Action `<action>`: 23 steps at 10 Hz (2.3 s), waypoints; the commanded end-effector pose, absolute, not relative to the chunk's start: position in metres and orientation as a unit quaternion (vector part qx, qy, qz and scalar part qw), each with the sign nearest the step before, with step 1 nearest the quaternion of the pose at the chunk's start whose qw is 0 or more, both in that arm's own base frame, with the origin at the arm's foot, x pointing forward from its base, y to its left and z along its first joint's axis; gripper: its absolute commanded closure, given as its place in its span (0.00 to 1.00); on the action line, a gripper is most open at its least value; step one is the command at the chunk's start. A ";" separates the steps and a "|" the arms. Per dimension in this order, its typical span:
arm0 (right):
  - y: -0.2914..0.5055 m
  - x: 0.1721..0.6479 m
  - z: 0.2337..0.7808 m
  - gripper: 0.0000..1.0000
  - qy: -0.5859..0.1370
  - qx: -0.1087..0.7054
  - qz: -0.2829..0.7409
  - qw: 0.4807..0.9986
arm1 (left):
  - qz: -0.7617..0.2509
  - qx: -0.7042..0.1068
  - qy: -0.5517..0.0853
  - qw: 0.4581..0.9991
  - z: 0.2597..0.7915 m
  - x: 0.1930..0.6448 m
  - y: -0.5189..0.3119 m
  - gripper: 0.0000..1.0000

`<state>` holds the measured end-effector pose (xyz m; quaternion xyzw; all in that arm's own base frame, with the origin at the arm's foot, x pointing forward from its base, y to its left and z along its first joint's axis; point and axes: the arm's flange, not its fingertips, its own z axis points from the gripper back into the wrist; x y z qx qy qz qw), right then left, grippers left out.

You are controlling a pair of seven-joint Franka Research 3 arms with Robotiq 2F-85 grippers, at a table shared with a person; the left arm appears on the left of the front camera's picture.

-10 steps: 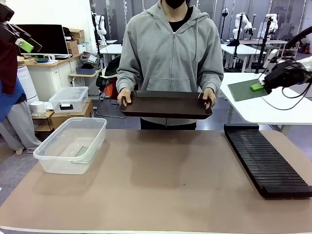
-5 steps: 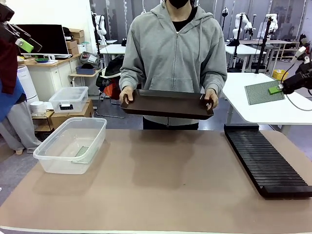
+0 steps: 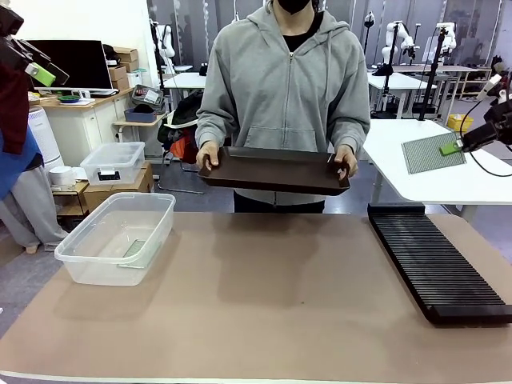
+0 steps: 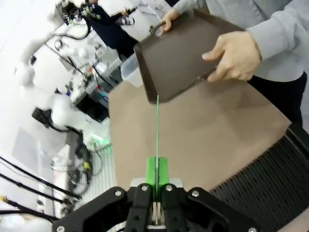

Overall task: Sort PCBs into racks and boxes based on the side picked up.
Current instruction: If the short side of the Blank PCB is picked up, insert it into the PCB Rack ; if the long side is picked up, place it in the Organizing box.

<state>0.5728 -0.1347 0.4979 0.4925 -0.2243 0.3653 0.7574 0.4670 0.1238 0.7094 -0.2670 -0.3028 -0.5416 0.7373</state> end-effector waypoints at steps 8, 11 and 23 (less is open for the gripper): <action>-0.159 0.609 0.434 0.98 -0.248 0.401 0.536 0.701 | -0.541 -0.270 -0.303 0.736 0.708 0.464 0.124 0.00; -0.153 0.619 0.410 0.98 -0.241 0.419 0.538 0.690 | -0.541 -0.270 -0.303 0.736 0.708 0.464 0.124 0.00; -0.147 0.636 0.326 0.98 -0.281 0.360 0.596 0.660 | -0.541 -0.270 -0.303 0.736 0.708 0.464 0.124 0.00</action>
